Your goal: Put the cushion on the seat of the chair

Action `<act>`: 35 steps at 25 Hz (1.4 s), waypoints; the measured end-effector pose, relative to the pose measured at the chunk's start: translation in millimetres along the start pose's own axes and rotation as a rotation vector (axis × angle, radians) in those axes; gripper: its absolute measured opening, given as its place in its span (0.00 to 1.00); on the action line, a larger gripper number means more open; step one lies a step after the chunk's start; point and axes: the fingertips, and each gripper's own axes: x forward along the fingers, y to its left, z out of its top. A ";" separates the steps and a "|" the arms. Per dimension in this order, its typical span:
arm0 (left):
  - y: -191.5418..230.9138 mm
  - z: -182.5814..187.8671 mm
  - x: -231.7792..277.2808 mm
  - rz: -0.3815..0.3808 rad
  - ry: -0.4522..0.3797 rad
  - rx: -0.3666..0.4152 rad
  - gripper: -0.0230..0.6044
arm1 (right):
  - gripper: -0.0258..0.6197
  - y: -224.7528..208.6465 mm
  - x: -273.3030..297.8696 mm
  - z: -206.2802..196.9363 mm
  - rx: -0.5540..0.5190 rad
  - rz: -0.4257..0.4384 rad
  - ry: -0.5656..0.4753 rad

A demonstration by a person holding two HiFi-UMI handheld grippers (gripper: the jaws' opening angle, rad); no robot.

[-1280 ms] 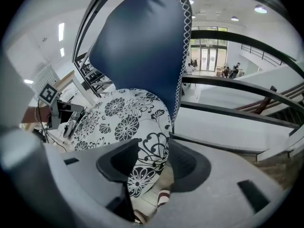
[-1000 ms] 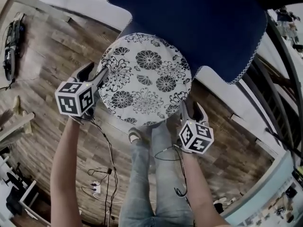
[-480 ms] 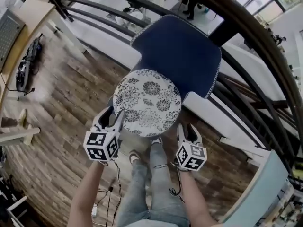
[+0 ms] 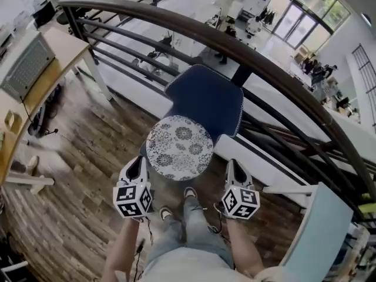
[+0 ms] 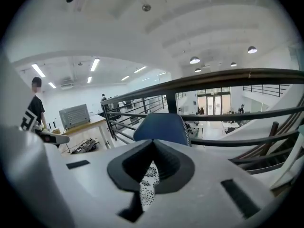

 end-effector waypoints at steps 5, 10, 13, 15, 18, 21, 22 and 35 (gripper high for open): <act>-11.6 30.6 -26.3 0.008 -0.055 0.016 0.05 | 0.04 -5.1 -33.0 31.9 -0.023 -0.026 -0.054; -22.7 81.0 -39.0 -0.008 -0.173 0.056 0.05 | 0.04 -18.3 -46.1 75.2 -0.053 -0.045 -0.115; -24.0 103.6 -41.0 0.019 -0.208 0.079 0.05 | 0.04 -27.0 -49.9 103.8 -0.049 -0.061 -0.173; -25.8 110.6 -39.7 0.026 -0.213 0.068 0.05 | 0.04 -31.8 -52.3 117.6 -0.034 -0.072 -0.209; -27.5 114.0 -36.2 0.022 -0.212 0.035 0.05 | 0.04 -36.4 -51.9 124.0 -0.013 -0.077 -0.225; -28.0 115.7 -32.5 0.021 -0.216 0.008 0.05 | 0.04 -41.8 -46.8 117.6 -0.007 -0.078 -0.199; -28.2 116.3 -31.9 0.024 -0.217 0.008 0.05 | 0.04 -43.0 -46.0 115.7 -0.009 -0.077 -0.190; -25.6 120.9 -18.4 0.052 -0.210 0.048 0.05 | 0.04 -47.3 -45.3 121.7 -0.050 -0.076 -0.204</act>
